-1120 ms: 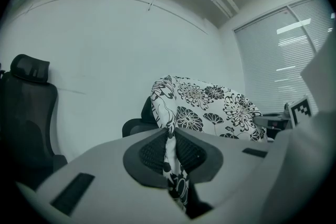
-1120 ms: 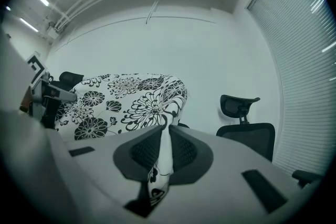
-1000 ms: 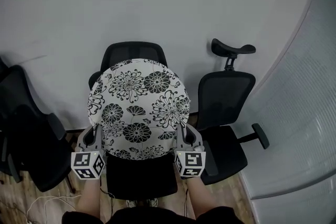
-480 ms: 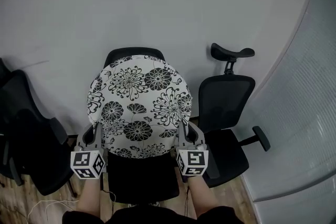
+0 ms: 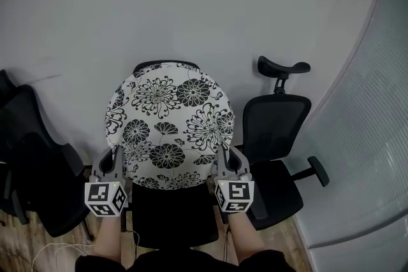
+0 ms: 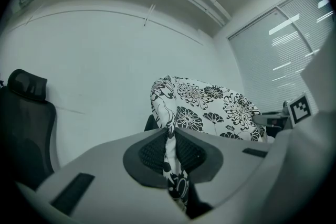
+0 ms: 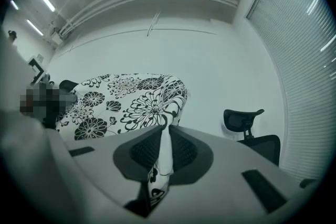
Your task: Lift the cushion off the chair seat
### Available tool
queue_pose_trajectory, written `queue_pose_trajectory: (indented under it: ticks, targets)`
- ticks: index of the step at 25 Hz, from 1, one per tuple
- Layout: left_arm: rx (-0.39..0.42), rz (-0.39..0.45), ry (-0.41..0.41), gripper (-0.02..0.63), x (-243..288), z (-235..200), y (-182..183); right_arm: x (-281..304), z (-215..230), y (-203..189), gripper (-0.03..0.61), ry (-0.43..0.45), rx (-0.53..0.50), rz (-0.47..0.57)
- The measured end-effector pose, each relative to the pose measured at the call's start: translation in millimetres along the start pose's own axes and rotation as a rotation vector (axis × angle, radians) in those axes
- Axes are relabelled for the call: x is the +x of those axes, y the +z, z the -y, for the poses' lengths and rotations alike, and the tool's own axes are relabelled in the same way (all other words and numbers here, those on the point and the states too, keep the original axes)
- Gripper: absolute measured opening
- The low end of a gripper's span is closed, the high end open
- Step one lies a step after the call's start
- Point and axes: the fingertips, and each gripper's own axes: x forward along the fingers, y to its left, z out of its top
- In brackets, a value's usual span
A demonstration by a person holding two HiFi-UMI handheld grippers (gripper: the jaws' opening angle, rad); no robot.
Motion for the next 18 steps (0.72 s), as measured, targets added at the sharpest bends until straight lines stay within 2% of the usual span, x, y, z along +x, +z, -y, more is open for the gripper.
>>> queue_pose_trajectory:
  ticks: [18]
  targets:
    - [0.014,0.010,0.012,0.029,0.2,-0.4,-0.8,5.1,1.7,-5.5,0.035,0.005,-0.012,0.004]
